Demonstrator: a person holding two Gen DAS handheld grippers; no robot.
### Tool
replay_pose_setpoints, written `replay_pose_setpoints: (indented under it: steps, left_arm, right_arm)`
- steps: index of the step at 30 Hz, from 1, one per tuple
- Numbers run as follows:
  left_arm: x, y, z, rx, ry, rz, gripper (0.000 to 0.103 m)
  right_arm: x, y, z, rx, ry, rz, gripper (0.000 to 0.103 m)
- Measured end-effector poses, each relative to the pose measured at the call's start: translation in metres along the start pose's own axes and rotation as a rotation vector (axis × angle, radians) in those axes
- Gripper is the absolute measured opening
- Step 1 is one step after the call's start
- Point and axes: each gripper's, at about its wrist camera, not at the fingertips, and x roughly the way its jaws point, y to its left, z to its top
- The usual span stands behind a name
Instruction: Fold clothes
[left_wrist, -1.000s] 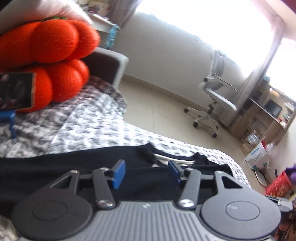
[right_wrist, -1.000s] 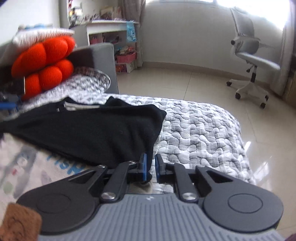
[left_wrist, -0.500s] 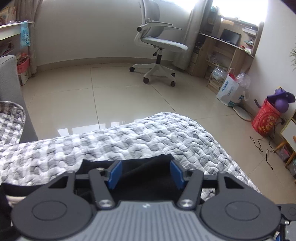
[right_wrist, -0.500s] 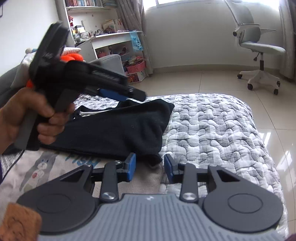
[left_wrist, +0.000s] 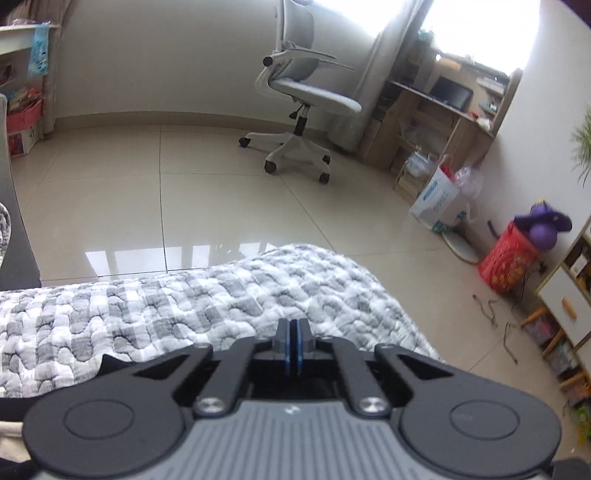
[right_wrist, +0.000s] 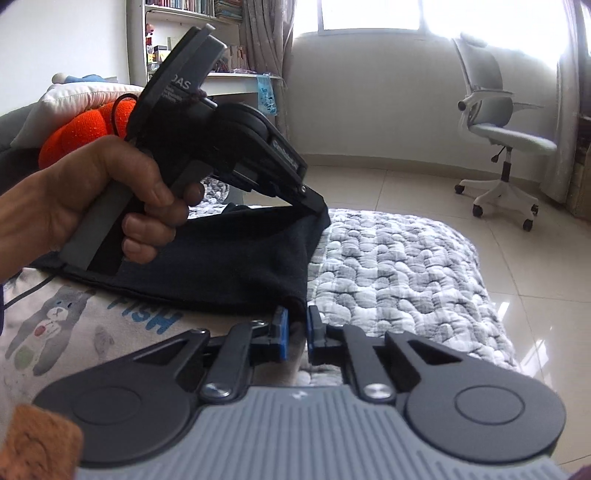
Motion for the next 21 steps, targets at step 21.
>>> replay_pose_setpoints:
  steps: [21]
  left_arm:
    - [0.034, -0.002, -0.022, -0.149, -0.105, 0.067, 0.000]
  right_arm:
    - [0.006, -0.023, -0.007, 0.200, 0.055, -0.011, 0.007]
